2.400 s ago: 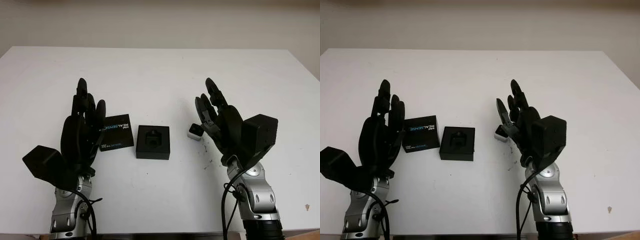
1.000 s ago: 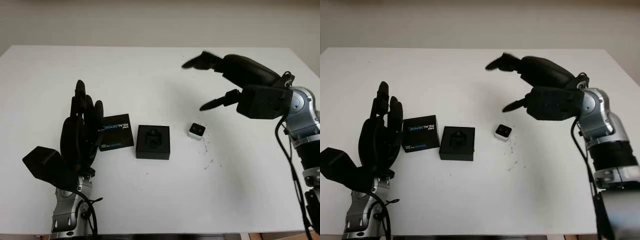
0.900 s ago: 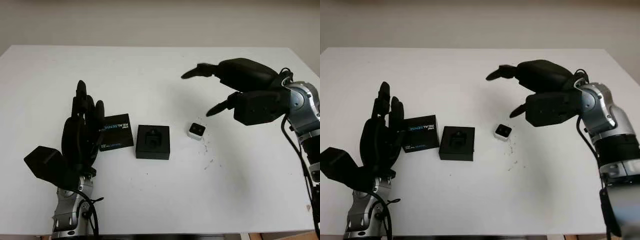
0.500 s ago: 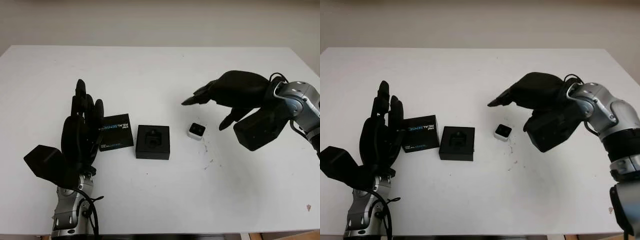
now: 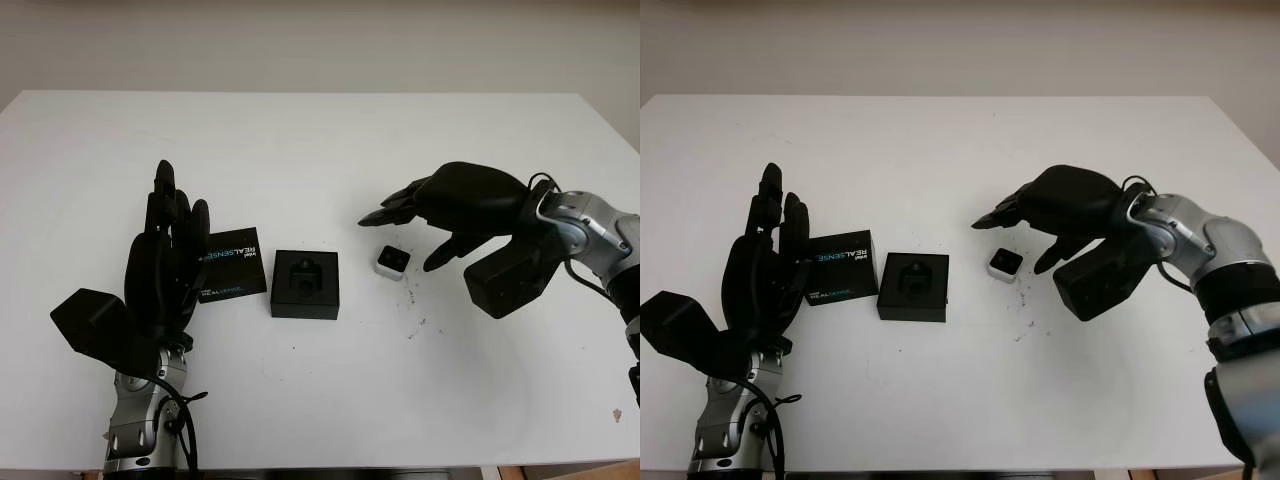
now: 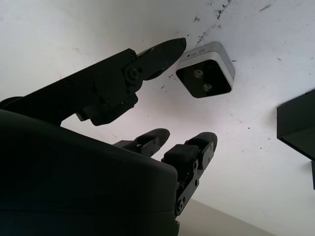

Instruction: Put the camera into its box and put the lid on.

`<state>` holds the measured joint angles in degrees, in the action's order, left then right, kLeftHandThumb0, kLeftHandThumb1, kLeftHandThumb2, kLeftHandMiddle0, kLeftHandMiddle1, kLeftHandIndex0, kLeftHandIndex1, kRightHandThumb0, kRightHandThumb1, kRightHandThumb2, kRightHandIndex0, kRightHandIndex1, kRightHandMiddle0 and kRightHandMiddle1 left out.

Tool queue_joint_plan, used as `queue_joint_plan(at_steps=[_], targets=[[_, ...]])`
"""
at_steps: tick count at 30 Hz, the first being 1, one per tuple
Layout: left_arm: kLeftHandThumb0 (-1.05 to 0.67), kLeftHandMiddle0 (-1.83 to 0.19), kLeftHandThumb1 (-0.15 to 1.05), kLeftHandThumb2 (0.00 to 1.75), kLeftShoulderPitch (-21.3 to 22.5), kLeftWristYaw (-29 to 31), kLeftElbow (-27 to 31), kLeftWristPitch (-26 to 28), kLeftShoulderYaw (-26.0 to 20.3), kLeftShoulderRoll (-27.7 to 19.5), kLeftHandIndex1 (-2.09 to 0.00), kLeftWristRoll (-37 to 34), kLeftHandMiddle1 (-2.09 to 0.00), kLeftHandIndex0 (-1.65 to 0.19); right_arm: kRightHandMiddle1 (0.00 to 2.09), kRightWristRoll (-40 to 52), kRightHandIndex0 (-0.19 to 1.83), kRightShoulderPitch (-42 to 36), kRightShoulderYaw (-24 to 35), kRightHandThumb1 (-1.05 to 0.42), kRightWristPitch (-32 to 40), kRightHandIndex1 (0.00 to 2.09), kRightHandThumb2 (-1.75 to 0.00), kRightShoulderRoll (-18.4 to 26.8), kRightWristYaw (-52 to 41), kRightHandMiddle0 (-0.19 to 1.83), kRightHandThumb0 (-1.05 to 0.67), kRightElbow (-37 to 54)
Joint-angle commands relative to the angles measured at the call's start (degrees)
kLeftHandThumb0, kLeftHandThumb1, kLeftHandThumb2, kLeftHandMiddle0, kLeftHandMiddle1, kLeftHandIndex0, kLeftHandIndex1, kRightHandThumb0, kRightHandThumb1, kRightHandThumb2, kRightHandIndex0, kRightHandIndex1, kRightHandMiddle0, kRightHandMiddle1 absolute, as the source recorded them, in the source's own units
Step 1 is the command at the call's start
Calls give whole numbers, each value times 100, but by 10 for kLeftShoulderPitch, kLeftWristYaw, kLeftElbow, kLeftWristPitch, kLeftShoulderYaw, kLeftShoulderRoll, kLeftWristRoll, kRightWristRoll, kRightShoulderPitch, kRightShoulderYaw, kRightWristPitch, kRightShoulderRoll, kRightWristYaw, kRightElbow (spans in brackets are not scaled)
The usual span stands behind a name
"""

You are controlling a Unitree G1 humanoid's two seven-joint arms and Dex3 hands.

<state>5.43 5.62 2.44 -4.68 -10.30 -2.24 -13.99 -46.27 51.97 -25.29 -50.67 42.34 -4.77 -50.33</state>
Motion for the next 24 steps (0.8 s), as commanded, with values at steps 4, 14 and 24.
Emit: queue_joint_plan(at_steps=[4,14,24], targets=[[-52,6,105,44,-3,5,7,-7,-1,-6,-5,2,-6,8,12,-5,56,19,-13,-83,2,15,-7,-13,24,53,-39,-26],[-52,6,105,43,-5,1,13,-3,-3,-3,-6,0,-5,8,15,-13,56,27,-29,-83,-12,19,-5,-17,48,55,-43,-46],[-51,6,105,44,-7,4,13,-3,-3,-5,-5,1,-5,8,22,-19,61,27,-42,-82,-23,25,-5,-21,78,59,-41,-63]])
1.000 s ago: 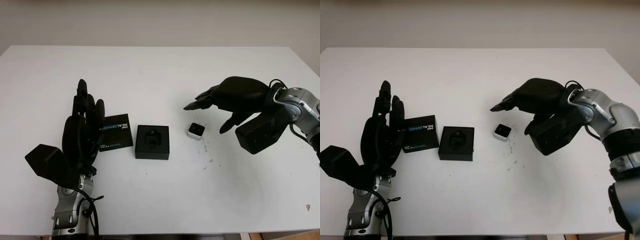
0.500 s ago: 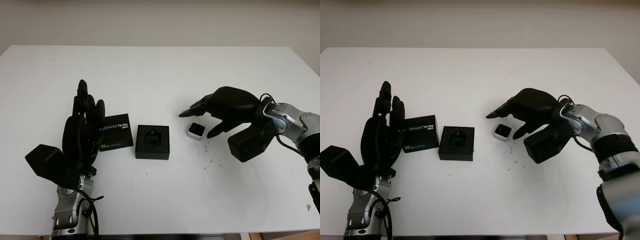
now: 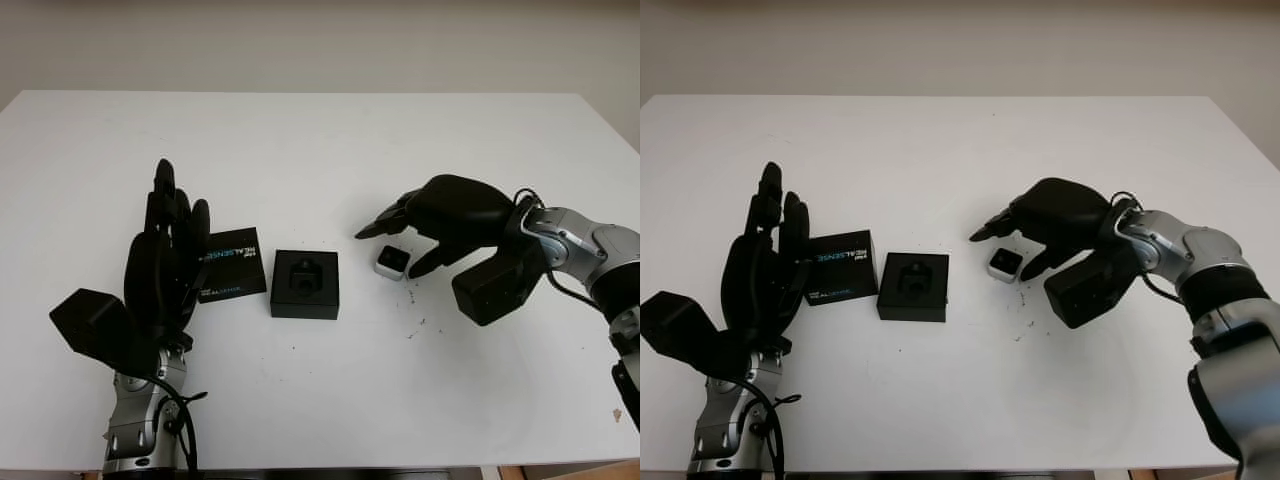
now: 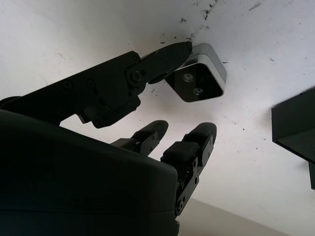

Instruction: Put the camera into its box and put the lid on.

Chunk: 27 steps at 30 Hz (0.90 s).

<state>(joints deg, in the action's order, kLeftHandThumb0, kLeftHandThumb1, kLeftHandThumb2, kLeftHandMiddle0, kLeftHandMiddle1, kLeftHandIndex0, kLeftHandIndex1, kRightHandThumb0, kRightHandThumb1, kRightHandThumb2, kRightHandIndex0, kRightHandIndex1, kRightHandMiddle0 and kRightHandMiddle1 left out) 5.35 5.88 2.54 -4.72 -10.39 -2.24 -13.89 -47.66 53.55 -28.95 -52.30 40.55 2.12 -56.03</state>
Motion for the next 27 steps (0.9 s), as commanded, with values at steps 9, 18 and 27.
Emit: queue_joint_plan(at_steps=[9,18,27], targets=[[-51,6,105,43,-9,0,17,0,-3,-4,-5,-3,-5,8,77,-18,35,13,-21,-84,-12,88,-5,-3,24,38,-41,-17],[-52,6,105,43,-12,-1,19,1,-1,-4,-5,2,-5,8,89,-29,26,10,-35,-84,-14,123,-5,-5,40,42,-37,-28],[-52,7,105,44,-18,2,24,2,-1,-7,-5,2,-5,9,88,-53,23,16,-52,-85,-5,127,-6,-5,64,44,-36,-33]])
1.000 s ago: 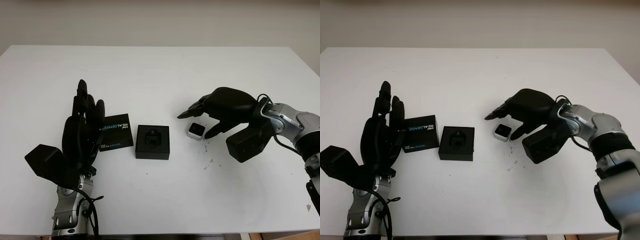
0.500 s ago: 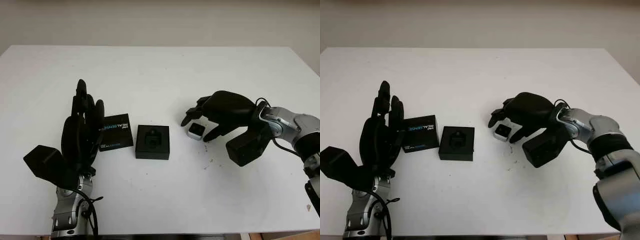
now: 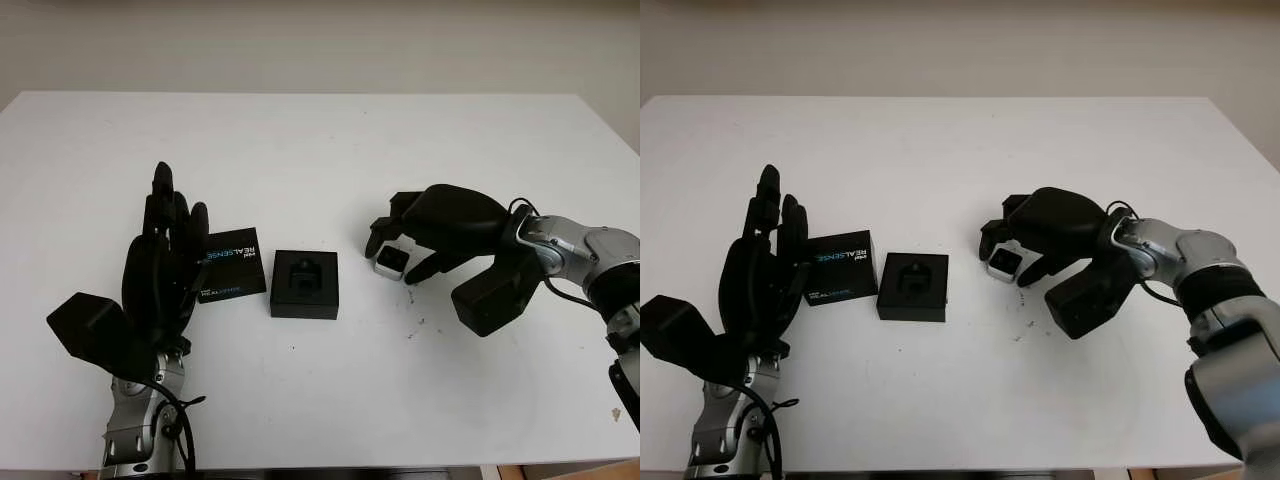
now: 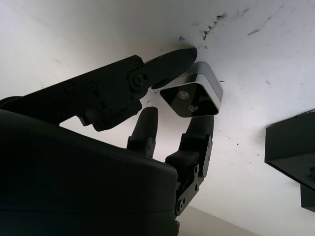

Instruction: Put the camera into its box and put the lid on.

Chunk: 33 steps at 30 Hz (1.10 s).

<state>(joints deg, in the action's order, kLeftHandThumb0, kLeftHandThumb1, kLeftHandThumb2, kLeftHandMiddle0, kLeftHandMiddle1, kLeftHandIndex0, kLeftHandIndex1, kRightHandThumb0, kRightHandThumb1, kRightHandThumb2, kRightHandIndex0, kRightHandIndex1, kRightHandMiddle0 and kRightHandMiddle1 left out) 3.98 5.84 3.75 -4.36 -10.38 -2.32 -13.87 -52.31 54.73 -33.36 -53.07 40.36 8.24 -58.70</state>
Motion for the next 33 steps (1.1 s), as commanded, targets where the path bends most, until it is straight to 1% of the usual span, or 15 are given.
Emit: queue_joint_plan(at_steps=[1,15,20,24,27,33], targets=[[-52,6,105,43,-5,-1,12,0,-2,-4,-5,1,-6,8,89,-9,24,5,-10,-85,4,127,-6,-3,8,45,-36,-8],[-51,5,105,43,-6,3,12,0,-2,-5,-6,-3,-6,7,90,-39,29,17,-35,-89,18,121,-6,-3,43,47,-36,-20],[-50,5,105,43,-4,0,13,1,-4,-4,-6,-4,-6,7,89,-46,33,19,-39,-88,21,117,-5,-3,55,49,-37,-22],[-50,5,105,44,-4,3,12,0,-6,-6,-6,-7,-5,7,86,-48,32,22,-43,-86,31,114,-5,-1,46,47,-41,-17],[-51,6,105,43,-3,4,12,1,-6,-7,-5,-6,-5,8,86,-58,32,23,-49,-85,38,113,-5,1,55,47,-44,-14],[-51,6,105,42,-2,4,13,2,-6,-7,-6,-4,-5,7,87,-67,33,25,-56,-84,45,115,-5,2,64,51,-44,-17]])
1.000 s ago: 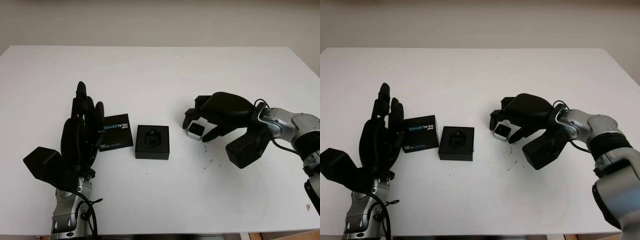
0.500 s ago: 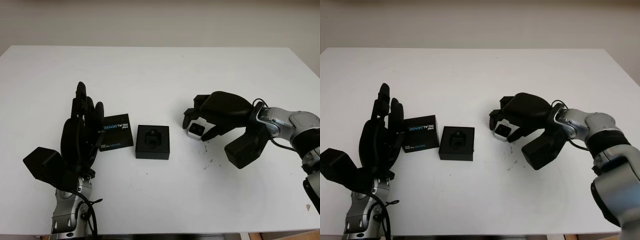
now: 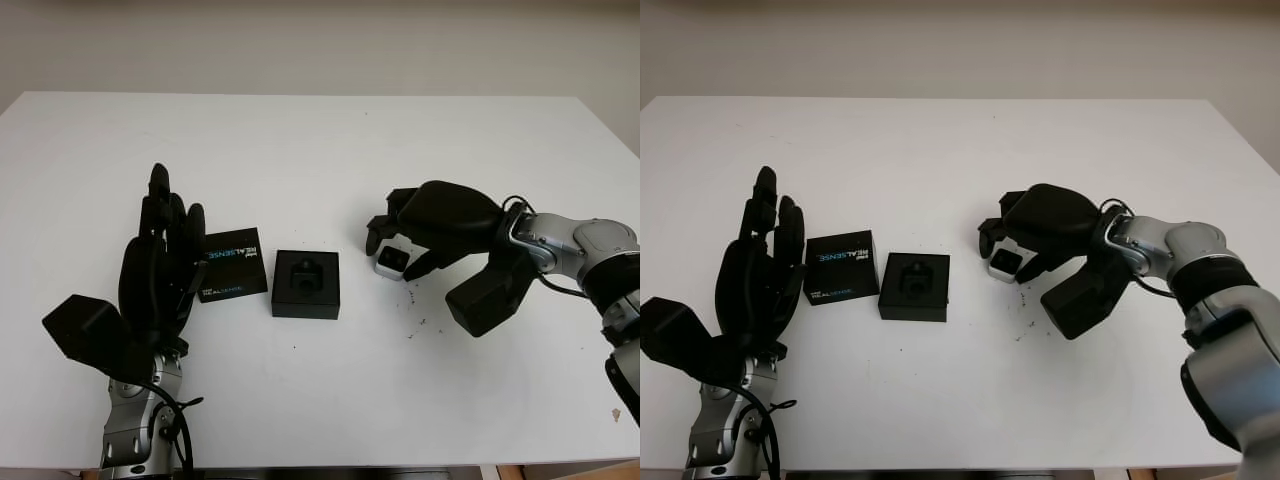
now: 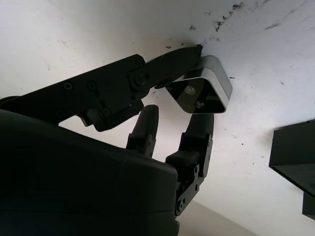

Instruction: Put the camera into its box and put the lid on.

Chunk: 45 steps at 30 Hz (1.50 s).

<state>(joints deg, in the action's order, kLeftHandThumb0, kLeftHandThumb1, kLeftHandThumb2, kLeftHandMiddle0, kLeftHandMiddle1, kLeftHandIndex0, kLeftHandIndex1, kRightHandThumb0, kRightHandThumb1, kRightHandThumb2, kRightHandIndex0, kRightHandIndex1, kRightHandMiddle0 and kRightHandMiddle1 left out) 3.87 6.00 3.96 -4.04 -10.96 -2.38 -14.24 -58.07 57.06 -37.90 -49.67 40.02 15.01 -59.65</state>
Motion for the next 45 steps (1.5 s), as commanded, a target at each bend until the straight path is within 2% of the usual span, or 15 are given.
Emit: queue_joint_plan(at_steps=[1,4,7,10,15,21,26,30,36,45], targets=[[-51,6,105,43,0,4,10,-3,0,-7,-5,0,-5,8,89,-11,33,2,-11,-85,12,114,-5,6,-6,53,-44,-7],[-51,6,105,43,0,6,11,-2,0,-8,-5,0,-5,8,115,-18,37,3,-15,-88,16,116,-6,7,-1,54,-41,-6],[-51,5,105,43,-1,5,12,-1,0,-7,-6,-1,-6,7,125,-14,38,1,-13,-89,16,124,-5,7,-5,54,-37,-9],[-50,4,105,43,-1,1,14,2,0,-5,-6,-1,-6,7,127,-3,37,-1,-8,-89,15,124,-5,6,-15,55,-33,-13],[-51,6,105,42,-5,1,18,4,1,-6,-5,1,-5,8,131,18,33,-3,-1,-91,12,104,-6,4,-40,51,-32,-14],[-51,6,105,42,-7,1,17,1,2,-4,-5,3,-5,8,129,68,33,-14,20,-90,6,90,-5,-3,-83,50,-33,-22],[-51,6,105,42,-7,0,16,-1,3,-4,-5,5,-5,8,134,109,31,-26,40,-92,3,88,-6,-7,-123,46,-36,-22],[-51,5,105,41,-7,-3,15,0,3,-1,-6,4,-6,7,151,141,28,-36,57,-94,10,94,-6,-10,-160,40,-40,-16],[-50,6,105,42,-12,2,17,0,4,-2,-5,3,-5,8,163,189,28,-57,90,-98,26,92,-6,-13,-208,39,-42,2],[-50,6,105,42,-18,0,20,1,6,-3,-5,7,-5,9,169,225,21,-80,117,-98,66,88,-5,-17,-270,32,-40,33]])
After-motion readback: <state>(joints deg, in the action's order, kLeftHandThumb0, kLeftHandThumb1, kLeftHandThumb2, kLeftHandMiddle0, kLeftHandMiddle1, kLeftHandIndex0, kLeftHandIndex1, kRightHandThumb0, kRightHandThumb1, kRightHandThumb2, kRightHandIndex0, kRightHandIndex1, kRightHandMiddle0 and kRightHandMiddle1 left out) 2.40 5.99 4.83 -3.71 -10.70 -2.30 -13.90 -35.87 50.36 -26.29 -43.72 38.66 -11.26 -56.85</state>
